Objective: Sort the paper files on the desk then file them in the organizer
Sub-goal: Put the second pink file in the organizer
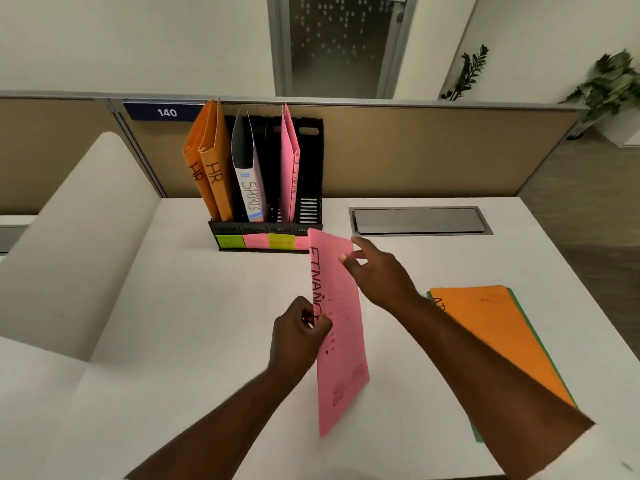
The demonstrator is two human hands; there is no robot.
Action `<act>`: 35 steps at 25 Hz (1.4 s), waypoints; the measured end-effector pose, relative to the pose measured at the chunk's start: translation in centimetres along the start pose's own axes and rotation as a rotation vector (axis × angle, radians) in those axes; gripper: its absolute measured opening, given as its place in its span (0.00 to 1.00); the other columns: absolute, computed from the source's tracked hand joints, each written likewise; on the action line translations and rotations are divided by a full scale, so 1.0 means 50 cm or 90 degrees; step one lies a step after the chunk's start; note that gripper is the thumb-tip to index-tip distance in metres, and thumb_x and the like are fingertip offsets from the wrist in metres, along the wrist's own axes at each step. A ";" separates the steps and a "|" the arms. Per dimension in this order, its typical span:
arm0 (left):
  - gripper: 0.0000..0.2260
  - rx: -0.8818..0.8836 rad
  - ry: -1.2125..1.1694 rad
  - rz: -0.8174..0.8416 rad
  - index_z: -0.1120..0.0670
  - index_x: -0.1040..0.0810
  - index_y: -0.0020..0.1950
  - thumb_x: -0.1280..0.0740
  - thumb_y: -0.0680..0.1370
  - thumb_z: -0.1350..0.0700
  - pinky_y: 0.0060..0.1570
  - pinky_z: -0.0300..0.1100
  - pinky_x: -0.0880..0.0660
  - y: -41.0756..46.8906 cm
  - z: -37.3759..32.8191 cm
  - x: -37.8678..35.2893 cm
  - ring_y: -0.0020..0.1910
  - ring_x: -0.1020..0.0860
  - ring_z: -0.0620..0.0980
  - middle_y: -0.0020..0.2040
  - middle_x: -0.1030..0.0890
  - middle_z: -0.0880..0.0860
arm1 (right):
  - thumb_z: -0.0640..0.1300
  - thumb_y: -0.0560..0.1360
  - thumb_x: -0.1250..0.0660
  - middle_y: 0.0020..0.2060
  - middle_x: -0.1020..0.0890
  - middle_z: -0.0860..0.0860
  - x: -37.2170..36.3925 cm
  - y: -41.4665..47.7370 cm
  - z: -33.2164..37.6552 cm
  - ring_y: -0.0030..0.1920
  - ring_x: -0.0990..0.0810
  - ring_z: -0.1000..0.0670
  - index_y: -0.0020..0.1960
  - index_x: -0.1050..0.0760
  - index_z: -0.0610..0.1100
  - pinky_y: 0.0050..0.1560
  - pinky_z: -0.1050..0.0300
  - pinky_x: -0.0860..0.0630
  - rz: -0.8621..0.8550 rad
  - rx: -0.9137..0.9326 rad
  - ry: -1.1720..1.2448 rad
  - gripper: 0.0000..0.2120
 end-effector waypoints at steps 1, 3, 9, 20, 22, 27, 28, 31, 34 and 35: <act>0.08 -0.023 0.032 -0.009 0.48 0.28 0.40 0.30 0.75 0.51 0.35 0.50 0.17 0.002 -0.020 0.014 0.38 0.17 0.49 0.40 0.18 0.45 | 0.64 0.80 0.42 0.67 0.21 0.50 0.019 0.013 0.050 0.63 0.21 0.44 0.77 0.37 0.53 0.60 0.48 0.25 -0.022 0.027 -0.001 0.28; 0.09 -0.076 0.088 -0.043 0.47 0.30 0.40 0.30 0.75 0.51 0.35 0.47 0.19 0.010 -0.062 0.047 0.37 0.19 0.46 0.40 0.18 0.44 | 0.65 0.81 0.45 0.65 0.20 0.47 0.046 0.037 0.142 0.62 0.21 0.43 0.76 0.36 0.52 0.59 0.48 0.25 -0.048 0.079 -0.006 0.29; 0.07 -0.216 0.179 -0.172 0.49 0.27 0.44 0.31 0.75 0.50 0.36 0.47 0.21 0.063 -0.165 0.131 0.34 0.22 0.47 0.36 0.22 0.44 | 0.66 0.79 0.42 0.49 0.18 0.51 0.112 0.071 0.358 0.43 0.20 0.53 0.70 0.28 0.49 0.38 0.59 0.26 -0.108 0.193 -0.051 0.27; 0.22 -0.324 0.209 -0.145 0.48 0.27 0.64 0.28 0.74 0.42 0.62 0.51 0.27 0.258 -0.292 0.191 0.58 0.25 0.48 0.57 0.21 0.46 | 0.46 0.78 0.34 0.59 0.17 0.47 0.202 0.193 0.499 0.48 0.19 0.47 0.67 0.25 0.47 0.44 0.50 0.17 -0.241 0.244 -0.103 0.18; 0.25 -0.329 0.242 -0.121 0.48 0.28 0.67 0.27 0.74 0.41 0.68 0.53 0.31 0.308 -0.313 0.204 0.62 0.26 0.48 0.62 0.21 0.46 | 0.46 0.78 0.35 0.59 0.17 0.46 0.212 0.218 0.512 0.48 0.19 0.47 0.67 0.26 0.48 0.44 0.48 0.17 -0.265 0.247 -0.089 0.18; 0.34 -0.305 0.288 -0.058 0.46 0.36 0.77 0.26 0.74 0.42 0.76 0.58 0.43 0.400 -0.345 0.231 0.70 0.29 0.50 0.66 0.22 0.45 | 0.44 0.80 0.36 0.61 0.18 0.44 0.202 0.274 0.518 0.46 0.18 0.48 0.70 0.28 0.48 0.43 0.50 0.15 -0.276 0.252 -0.056 0.19; 0.36 -0.305 0.304 -0.058 0.46 0.38 0.78 0.26 0.74 0.43 0.76 0.57 0.44 0.414 -0.351 0.232 0.71 0.30 0.50 0.66 0.22 0.45 | 0.43 0.80 0.36 0.62 0.18 0.44 0.197 0.285 0.517 0.48 0.17 0.47 0.71 0.29 0.47 0.43 0.50 0.15 -0.278 0.256 -0.048 0.19; 0.39 -0.313 0.341 -0.056 0.46 0.41 0.80 0.25 0.74 0.45 0.76 0.58 0.46 0.458 -0.359 0.225 0.71 0.28 0.51 0.65 0.20 0.46 | 0.42 0.81 0.36 0.64 0.20 0.46 0.183 0.316 0.511 0.57 0.18 0.47 0.72 0.29 0.45 0.53 0.53 0.17 -0.295 0.272 -0.036 0.20; 0.40 -0.326 0.390 -0.060 0.45 0.42 0.80 0.25 0.73 0.43 0.75 0.60 0.41 0.507 -0.352 0.217 0.69 0.26 0.51 0.65 0.21 0.46 | 0.41 0.80 0.37 0.67 0.22 0.47 0.172 0.351 0.502 0.65 0.22 0.49 0.72 0.28 0.43 0.64 0.56 0.24 -0.308 0.278 -0.044 0.20; 0.40 -0.332 0.419 -0.067 0.44 0.43 0.80 0.26 0.73 0.42 0.74 0.60 0.40 0.520 -0.349 0.217 0.69 0.27 0.51 0.66 0.22 0.48 | 0.41 0.80 0.37 0.69 0.24 0.47 0.165 0.362 0.498 0.67 0.24 0.49 0.72 0.28 0.42 0.68 0.56 0.27 -0.304 0.278 -0.050 0.21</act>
Point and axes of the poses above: each hand's wrist, its own y-axis towards the middle knuckle, its own x-axis out of the back of the hand, z = x × y, the point moved 9 cm from there along y, towards the middle knuckle
